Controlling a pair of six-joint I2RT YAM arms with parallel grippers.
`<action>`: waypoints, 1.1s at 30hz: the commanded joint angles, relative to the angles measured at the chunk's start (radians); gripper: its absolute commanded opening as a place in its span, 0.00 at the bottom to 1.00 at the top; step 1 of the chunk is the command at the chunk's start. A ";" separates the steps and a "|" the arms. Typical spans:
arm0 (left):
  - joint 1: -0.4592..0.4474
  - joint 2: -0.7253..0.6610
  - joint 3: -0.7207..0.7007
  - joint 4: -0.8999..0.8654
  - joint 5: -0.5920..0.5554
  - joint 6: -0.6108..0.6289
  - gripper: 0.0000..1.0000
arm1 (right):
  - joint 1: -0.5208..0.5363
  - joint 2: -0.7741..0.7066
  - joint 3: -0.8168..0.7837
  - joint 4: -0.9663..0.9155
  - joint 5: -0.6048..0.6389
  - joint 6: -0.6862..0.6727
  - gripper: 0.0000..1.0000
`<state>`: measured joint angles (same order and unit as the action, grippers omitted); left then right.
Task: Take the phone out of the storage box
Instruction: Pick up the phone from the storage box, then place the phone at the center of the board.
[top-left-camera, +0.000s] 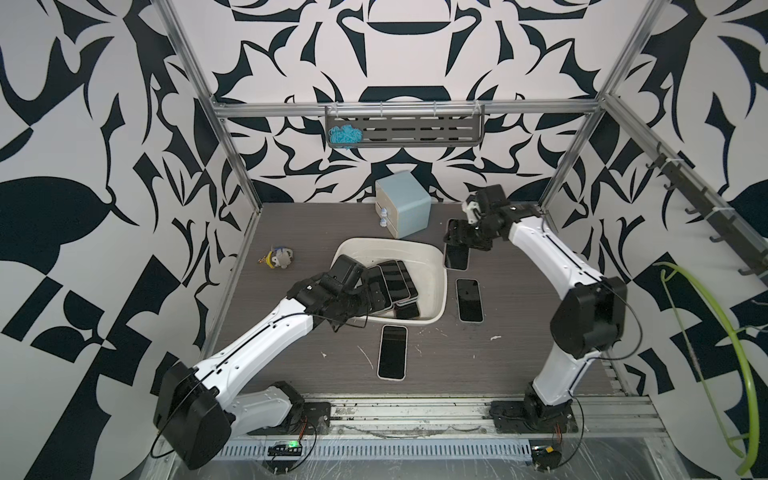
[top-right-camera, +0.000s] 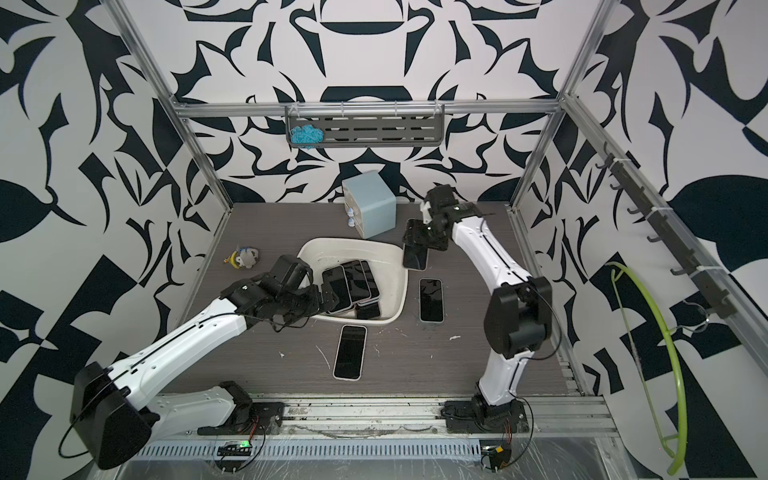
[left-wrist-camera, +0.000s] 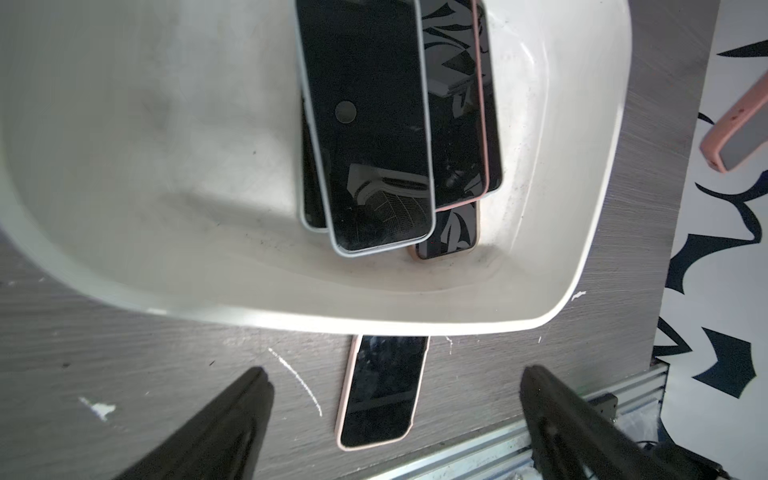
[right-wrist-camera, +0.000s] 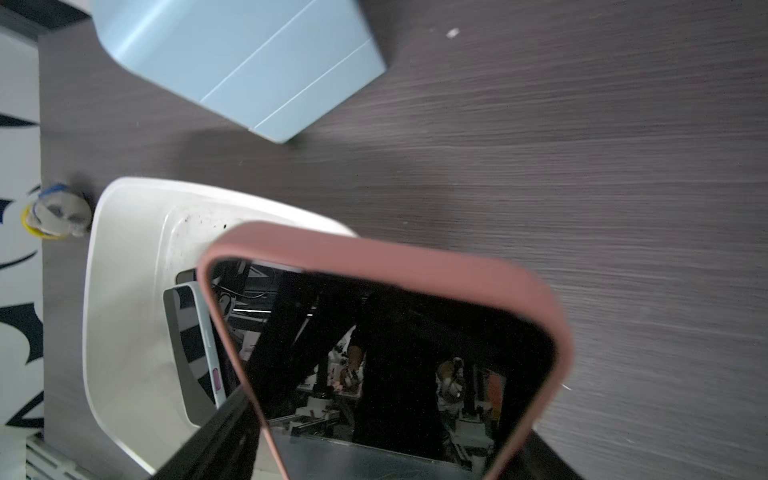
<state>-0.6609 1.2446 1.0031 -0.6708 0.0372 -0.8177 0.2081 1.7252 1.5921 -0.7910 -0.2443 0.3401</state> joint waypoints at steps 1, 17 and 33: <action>0.007 0.101 0.092 0.033 0.065 0.078 1.00 | -0.073 -0.104 -0.130 0.017 0.040 -0.021 0.73; 0.108 0.227 0.184 0.052 0.208 0.143 1.00 | -0.192 -0.047 -0.456 0.036 0.244 -0.148 0.75; 0.152 0.110 0.067 0.047 0.183 0.132 1.00 | -0.182 0.145 -0.393 0.118 0.089 -0.128 0.87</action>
<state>-0.5182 1.3750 1.0809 -0.6155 0.2245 -0.6907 0.0193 1.8538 1.1870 -0.7208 -0.0742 0.1940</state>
